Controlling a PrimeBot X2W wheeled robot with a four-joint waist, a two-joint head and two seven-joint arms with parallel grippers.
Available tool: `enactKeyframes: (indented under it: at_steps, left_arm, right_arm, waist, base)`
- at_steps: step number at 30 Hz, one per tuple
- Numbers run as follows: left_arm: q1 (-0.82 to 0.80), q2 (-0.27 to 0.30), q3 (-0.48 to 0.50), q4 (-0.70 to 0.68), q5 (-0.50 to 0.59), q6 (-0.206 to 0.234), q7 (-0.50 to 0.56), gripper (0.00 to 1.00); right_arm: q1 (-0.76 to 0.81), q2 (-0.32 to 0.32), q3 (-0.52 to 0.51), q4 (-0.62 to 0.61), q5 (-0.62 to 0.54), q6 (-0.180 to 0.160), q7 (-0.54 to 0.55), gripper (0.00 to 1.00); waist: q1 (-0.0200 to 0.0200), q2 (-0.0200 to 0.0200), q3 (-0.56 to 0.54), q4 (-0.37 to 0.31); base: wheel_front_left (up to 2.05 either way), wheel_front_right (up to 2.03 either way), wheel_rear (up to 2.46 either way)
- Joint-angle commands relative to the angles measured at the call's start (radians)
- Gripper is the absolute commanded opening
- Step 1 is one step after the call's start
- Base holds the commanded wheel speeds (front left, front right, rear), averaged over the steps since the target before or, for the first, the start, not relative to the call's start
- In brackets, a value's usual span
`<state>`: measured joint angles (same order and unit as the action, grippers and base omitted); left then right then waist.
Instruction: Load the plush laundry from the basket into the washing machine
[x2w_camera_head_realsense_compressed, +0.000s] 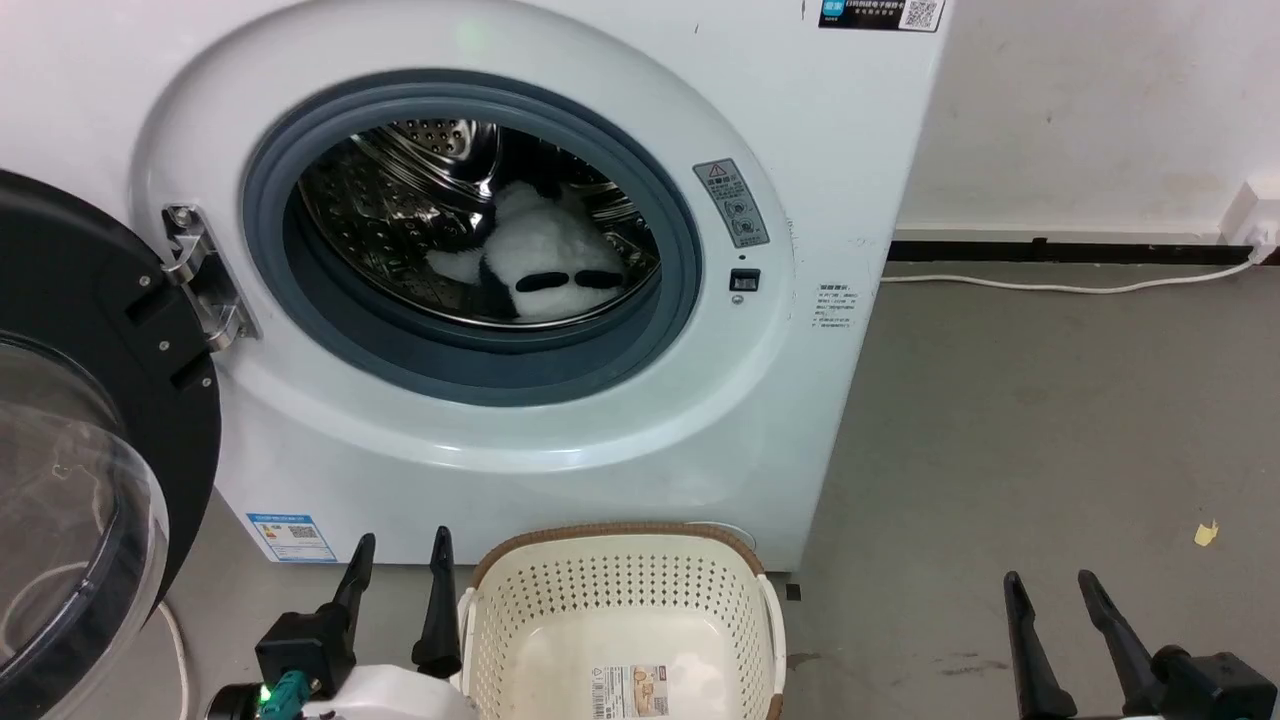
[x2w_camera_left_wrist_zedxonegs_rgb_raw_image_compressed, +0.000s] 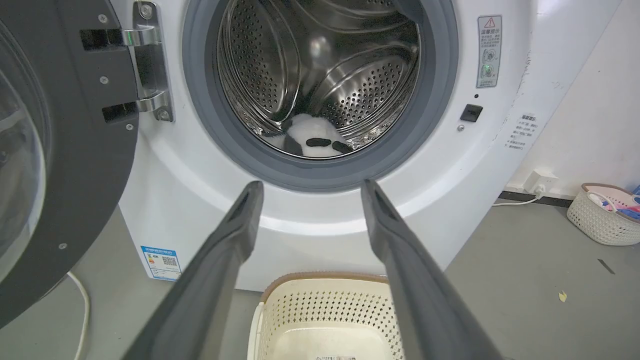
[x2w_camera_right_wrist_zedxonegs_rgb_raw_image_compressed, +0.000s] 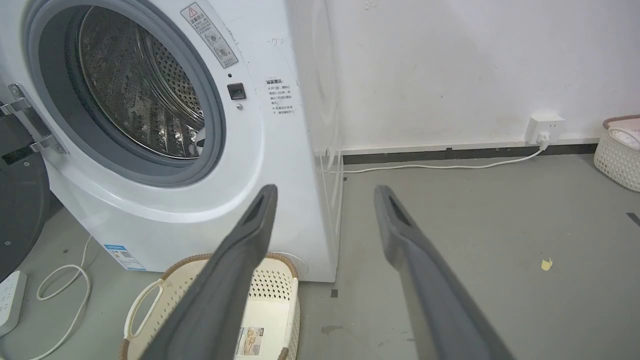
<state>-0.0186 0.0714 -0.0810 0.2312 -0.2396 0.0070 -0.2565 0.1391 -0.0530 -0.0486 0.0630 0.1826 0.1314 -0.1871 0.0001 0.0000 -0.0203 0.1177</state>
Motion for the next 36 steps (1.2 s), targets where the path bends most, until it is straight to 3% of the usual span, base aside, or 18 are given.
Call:
enactKeyframes:
  at_steps: [1,20,21,36]
  left_arm:
    - [0.013,-0.002,-0.001,-0.005,0.001,0.003,-0.005,1.0]
    - [0.017,0.027,-0.028,-0.023,0.032,0.034,0.006,1.0]
    - [0.0,0.019,-0.03,-0.018,0.035,0.034,0.004,0.0]
    - [0.002,0.014,-0.02,-0.039,0.054,0.03,0.028,0.0]
  right_arm:
    - [0.011,0.003,0.002,0.004,0.0,-0.001,-0.005,1.0]
    - [0.008,0.003,0.011,0.005,-0.001,-0.001,0.004,1.0]
    - [-0.001,0.0,0.011,0.003,0.0,0.0,0.002,0.0]
    - [-0.014,0.0,0.014,-0.004,-0.018,0.0,0.02,0.0]
  waist:
    - [-0.0001,0.0,0.001,0.0]
    - [-0.0001,0.0,-0.002,-0.001]
    - [0.0,0.0,-0.001,-0.001]
    - [0.0,0.0,0.001,-0.013]
  base:
    - [0.0,0.0,0.0]
    - [0.0,0.0,0.0]
    - [0.0,0.0,0.0]
    - [0.0,0.0,0.0]
